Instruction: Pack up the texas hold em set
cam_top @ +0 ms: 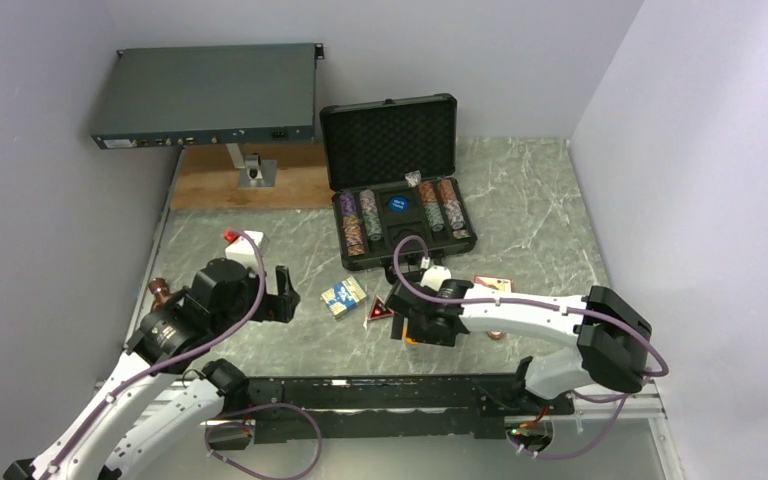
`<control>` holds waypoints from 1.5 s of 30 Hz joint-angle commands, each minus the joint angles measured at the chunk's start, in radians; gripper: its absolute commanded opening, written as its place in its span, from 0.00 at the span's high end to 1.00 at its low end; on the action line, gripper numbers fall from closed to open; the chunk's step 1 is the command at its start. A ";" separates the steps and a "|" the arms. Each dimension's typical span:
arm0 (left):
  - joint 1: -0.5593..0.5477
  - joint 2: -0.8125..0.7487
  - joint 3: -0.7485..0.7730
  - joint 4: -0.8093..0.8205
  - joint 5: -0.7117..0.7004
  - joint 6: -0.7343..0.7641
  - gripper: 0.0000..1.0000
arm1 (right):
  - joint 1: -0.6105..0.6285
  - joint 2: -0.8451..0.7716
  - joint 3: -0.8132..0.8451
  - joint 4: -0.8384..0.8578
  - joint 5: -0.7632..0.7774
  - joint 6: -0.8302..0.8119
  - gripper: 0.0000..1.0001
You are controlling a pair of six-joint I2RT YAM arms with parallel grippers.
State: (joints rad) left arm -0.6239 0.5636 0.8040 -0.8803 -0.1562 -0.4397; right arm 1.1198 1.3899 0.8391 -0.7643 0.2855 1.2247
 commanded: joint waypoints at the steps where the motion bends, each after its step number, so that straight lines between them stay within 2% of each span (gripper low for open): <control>1: 0.001 -0.041 -0.048 0.064 -0.045 -0.009 0.02 | -0.046 0.009 -0.019 0.123 0.010 -0.091 0.17; 7: 0.001 -0.052 -0.040 0.056 -0.076 0.004 0.02 | -0.055 0.098 0.036 0.154 0.038 -0.149 0.20; 16: -0.011 -0.080 -0.065 0.074 -0.069 0.001 0.03 | -0.076 0.213 0.119 0.071 0.058 -0.158 0.27; 31: -0.011 -0.069 -0.062 0.076 -0.054 0.006 0.04 | -0.078 0.212 0.057 0.041 0.000 -0.104 0.36; 45: -0.011 -0.061 -0.066 0.085 -0.036 0.010 0.05 | -0.074 0.205 0.056 0.048 0.000 -0.099 0.37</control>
State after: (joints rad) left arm -0.6319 0.4889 0.7395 -0.8295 -0.2066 -0.4381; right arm 1.0466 1.5929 0.8906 -0.6880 0.2871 1.1172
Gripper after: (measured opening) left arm 0.956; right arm 0.643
